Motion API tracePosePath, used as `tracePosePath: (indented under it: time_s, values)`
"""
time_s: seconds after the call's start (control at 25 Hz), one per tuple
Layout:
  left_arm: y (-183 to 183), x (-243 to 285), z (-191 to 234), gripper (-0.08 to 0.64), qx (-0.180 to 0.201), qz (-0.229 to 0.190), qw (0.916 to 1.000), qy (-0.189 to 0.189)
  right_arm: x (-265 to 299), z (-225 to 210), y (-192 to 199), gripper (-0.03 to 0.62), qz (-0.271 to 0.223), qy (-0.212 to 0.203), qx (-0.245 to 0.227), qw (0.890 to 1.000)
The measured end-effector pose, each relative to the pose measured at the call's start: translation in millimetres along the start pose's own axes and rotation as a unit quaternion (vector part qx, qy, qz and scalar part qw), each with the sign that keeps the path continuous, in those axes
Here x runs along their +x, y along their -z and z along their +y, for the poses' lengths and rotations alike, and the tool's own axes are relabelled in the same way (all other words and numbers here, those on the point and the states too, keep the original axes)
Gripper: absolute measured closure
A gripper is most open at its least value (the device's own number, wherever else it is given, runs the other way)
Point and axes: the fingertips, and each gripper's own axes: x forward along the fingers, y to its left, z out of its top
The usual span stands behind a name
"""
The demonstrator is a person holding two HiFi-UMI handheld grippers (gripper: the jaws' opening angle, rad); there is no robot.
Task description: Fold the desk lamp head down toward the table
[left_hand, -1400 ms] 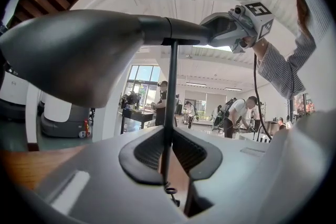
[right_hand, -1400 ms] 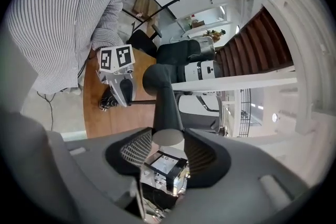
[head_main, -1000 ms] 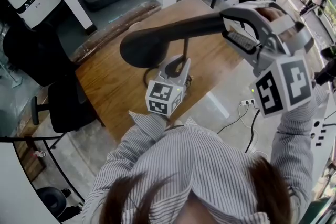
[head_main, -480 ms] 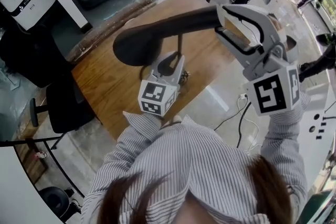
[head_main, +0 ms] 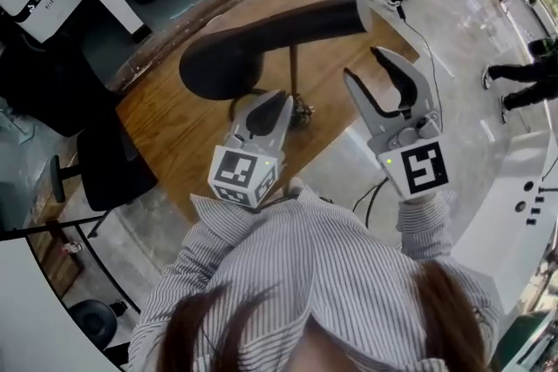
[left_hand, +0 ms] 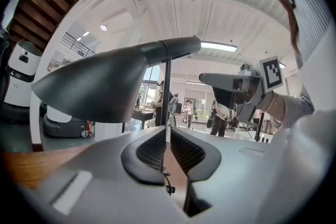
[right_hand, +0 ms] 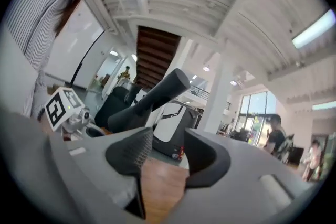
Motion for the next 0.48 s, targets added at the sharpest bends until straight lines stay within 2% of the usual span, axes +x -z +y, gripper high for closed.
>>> tracePosePath:
  time_s: [0.08, 0.16, 0.32, 0.48]
  values:
    - [-0.1, -4.6, -2.6, 0.550, 0.007, 0.000, 1.0000, -0.002, -4.1, 11.9, 12.8, 0.418, -0.028, 0.012, 0.094, 0.995]
    - [1.4, -9.0, -5.4, 0.555, 0.011, 0.000, 0.9999, -0.004, -5.2, 33.4, 29.2, 0.467, -0.033, 0.011, 0.158, 0.987]
    - [5.5, -14.9, -9.3, 0.555, 0.008, 0.004, 0.9999, -0.007, 1.0, 76.2, 56.7, 0.516, -0.008, -0.021, 0.206, 0.978]
    - [6.0, -20.3, -13.2, 0.555, 0.000, 0.005, 0.9999, -0.009, 4.7, 93.4, 68.8, 0.588, 0.003, -0.022, 0.251, 0.968]
